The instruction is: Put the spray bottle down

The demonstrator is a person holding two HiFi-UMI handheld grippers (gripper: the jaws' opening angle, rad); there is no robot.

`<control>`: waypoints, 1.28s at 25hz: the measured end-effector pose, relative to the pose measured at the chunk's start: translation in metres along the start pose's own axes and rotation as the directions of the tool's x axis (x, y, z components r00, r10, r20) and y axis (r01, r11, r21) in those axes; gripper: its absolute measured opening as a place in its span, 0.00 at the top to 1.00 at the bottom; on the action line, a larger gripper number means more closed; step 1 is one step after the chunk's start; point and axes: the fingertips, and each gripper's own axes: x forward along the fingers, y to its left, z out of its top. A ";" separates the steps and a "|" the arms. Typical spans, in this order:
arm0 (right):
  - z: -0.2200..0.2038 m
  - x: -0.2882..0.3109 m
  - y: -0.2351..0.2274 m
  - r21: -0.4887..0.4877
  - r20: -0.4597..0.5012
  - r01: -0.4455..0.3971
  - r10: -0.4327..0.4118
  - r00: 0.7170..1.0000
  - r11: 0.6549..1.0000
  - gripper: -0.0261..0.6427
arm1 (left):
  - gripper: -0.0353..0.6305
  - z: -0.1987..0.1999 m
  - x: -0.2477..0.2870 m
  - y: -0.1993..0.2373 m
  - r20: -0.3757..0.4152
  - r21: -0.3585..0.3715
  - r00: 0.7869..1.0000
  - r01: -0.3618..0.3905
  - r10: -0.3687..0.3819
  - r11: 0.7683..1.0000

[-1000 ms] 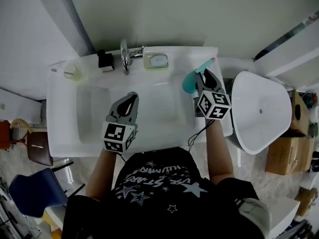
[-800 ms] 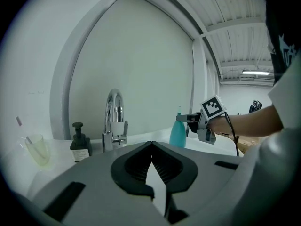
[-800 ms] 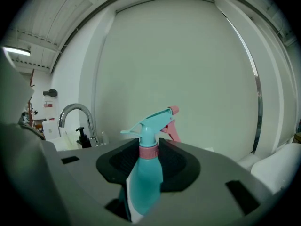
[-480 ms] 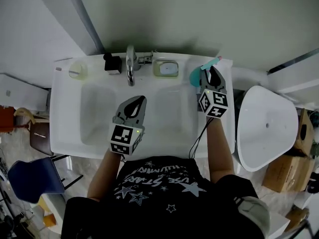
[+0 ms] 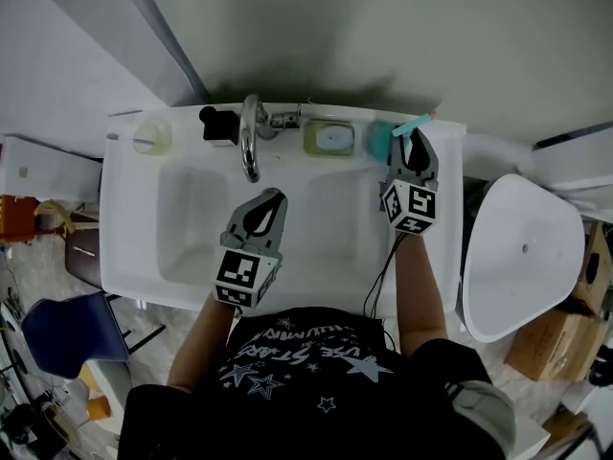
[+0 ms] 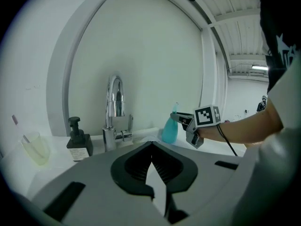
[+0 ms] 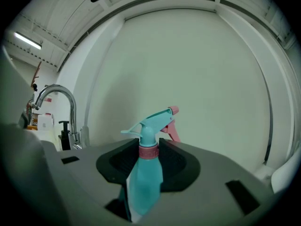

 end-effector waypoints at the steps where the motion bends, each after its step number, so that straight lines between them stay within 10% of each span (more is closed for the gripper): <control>1: -0.003 0.001 -0.001 0.005 -0.003 0.003 -0.003 1.000 1.000 0.75 | 0.92 -0.001 0.001 0.002 -0.002 -0.001 1.000 -0.003 0.003 1.000; 32: -0.005 -0.069 0.015 0.007 -0.146 0.055 -0.054 0.988 0.998 0.63 | 0.92 -0.009 -0.044 -0.004 0.042 0.010 0.998 0.050 -0.050 0.999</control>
